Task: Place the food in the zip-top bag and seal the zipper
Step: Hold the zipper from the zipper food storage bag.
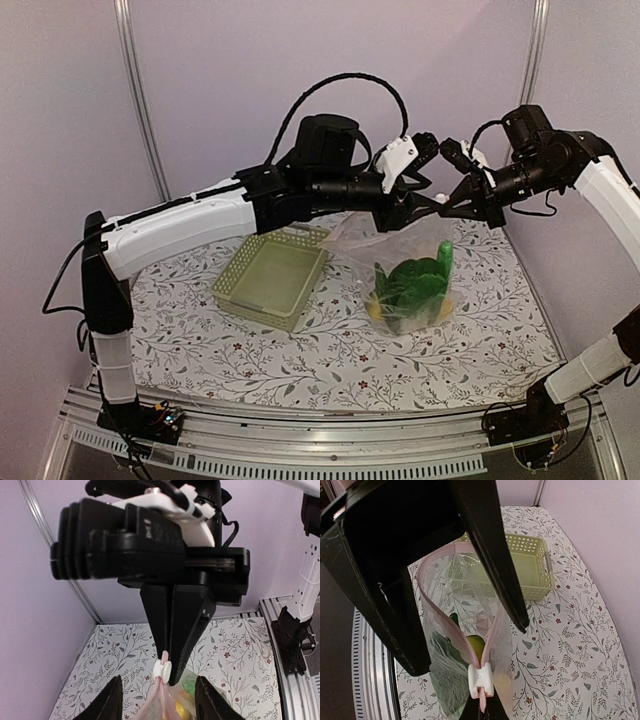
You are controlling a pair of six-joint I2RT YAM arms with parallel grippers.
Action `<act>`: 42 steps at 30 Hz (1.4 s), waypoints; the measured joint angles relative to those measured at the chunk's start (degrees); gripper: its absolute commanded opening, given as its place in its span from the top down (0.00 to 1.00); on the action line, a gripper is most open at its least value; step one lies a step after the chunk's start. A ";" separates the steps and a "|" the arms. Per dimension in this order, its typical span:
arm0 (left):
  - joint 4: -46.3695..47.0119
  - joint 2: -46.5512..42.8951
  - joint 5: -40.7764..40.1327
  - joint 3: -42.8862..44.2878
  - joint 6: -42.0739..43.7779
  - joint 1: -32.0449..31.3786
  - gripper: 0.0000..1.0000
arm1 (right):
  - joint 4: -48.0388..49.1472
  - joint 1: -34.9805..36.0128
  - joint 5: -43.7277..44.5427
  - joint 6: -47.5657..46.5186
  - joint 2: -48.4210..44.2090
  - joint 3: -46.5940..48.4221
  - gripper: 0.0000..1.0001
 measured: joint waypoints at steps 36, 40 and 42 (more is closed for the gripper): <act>-6.19 5.84 4.92 8.74 -3.34 0.07 0.84 | 0.00 0.66 0.55 -0.20 -1.46 -1.38 1.00; -6.51 5.84 5.25 8.74 -3.72 0.13 0.93 | 0.09 0.66 0.57 -0.17 -1.55 -1.73 1.00; -6.78 5.84 5.44 8.74 -4.22 0.26 0.95 | 0.15 0.66 0.66 -0.17 -1.64 -1.97 1.00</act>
